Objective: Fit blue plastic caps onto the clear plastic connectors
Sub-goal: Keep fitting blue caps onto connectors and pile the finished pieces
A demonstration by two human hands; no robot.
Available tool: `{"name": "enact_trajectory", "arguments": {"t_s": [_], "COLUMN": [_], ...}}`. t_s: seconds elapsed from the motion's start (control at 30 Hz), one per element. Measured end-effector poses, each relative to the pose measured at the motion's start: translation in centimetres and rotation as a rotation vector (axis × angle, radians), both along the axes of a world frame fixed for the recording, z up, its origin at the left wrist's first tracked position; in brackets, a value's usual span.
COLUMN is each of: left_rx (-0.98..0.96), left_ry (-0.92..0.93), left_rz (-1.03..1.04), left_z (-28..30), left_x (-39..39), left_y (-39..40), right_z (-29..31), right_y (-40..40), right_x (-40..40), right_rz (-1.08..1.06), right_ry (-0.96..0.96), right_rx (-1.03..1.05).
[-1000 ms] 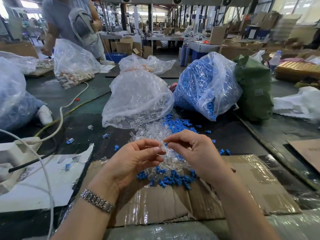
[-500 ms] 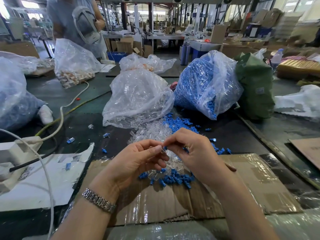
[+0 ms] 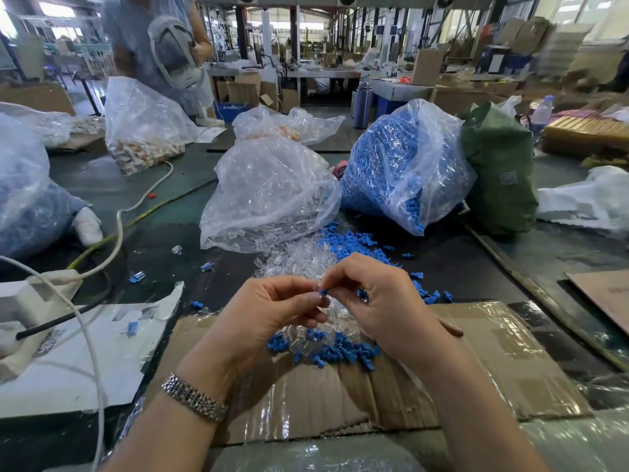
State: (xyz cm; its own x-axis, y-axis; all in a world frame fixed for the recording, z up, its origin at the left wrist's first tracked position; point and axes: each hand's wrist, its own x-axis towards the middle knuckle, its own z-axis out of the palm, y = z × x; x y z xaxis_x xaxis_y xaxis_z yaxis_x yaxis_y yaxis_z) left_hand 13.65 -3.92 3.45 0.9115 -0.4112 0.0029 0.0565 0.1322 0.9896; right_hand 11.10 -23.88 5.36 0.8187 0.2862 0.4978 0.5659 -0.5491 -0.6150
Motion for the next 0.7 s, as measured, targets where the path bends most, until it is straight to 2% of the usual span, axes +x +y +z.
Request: {"name": "enact_trajectory", "arguments": {"t_s": [0.27,0.37,0.43,0.5,0.57,0.63,0.7], "left_rx": [0.050,0.018,-0.017,-0.053,-0.098,-0.142,-0.161], "left_ry": [-0.050,-0.018,0.012,0.044,0.070,0.079,0.074], "left_rz": [0.044,0.048,0.062,0.082,0.104,0.129,0.144], "left_z": [-0.1,0.0,-0.1,-0.2,-0.3,-0.4,-0.5], "left_x": [-0.1,-0.2,-0.1,0.0,0.2,0.3,0.3], "left_y": [-0.1,-0.2,-0.1,0.1,0.2,0.2,0.2], "right_z": [-0.4,-0.2,0.0,-0.1,-0.3,-0.7,-1.1], "right_y": [0.3,0.0,-0.7,-1.7,-2.4,-2.6,-2.6], "right_x": [0.0,0.0,0.2,0.7,0.9,1.1,1.3], "right_rz": [-0.032,-0.035,-0.159,-0.439,-0.669,-0.710,-0.706], "right_ry": [0.039,0.124,0.148,0.225,0.470,0.643,0.645], "right_rx": [-0.017,0.004,0.002,-0.220,-0.521,-0.617,-0.614]}}
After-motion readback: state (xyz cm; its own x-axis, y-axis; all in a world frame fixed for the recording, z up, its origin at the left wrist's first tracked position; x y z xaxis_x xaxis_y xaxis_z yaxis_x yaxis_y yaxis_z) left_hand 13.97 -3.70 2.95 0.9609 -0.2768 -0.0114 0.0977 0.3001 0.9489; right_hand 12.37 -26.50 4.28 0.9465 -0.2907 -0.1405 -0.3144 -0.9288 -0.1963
